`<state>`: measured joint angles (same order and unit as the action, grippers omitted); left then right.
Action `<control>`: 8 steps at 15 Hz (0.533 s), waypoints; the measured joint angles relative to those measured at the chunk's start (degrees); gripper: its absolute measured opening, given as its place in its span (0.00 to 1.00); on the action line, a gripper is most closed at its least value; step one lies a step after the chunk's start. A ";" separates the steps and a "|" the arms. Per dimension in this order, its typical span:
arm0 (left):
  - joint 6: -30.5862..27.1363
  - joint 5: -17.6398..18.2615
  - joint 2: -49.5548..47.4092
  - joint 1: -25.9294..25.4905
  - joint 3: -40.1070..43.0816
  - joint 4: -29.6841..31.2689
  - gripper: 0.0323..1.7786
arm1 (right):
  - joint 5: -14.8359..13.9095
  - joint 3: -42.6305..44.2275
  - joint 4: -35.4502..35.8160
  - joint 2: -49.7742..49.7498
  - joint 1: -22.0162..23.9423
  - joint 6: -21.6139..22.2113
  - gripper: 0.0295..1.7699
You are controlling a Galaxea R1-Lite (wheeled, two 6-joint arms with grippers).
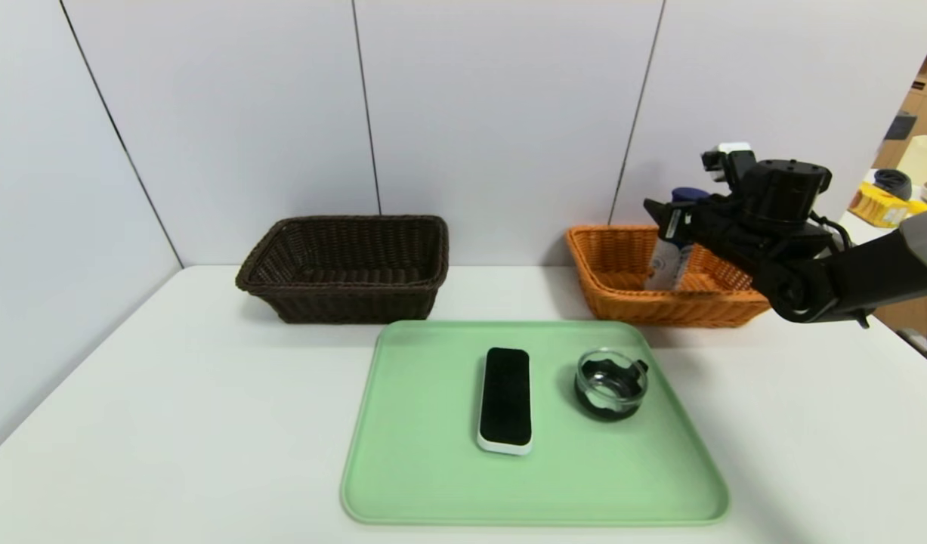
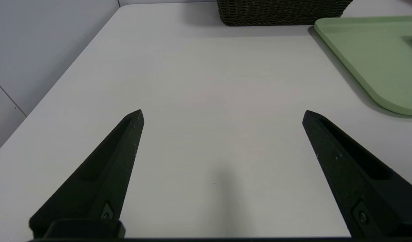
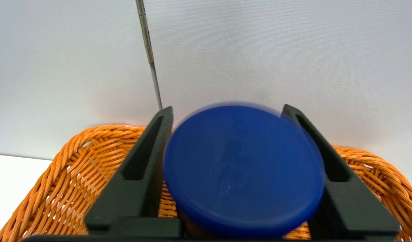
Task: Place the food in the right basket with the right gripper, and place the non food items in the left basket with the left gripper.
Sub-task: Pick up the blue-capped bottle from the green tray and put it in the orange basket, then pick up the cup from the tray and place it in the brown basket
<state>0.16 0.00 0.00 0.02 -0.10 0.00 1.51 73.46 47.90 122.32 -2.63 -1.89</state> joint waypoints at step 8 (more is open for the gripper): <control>0.00 0.00 0.00 0.00 0.00 0.00 0.95 | -0.02 -3.89 -1.15 -6.41 0.10 0.18 0.85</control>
<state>0.16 0.00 0.00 0.02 -0.10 0.00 1.49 69.57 46.75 115.91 -2.54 -1.71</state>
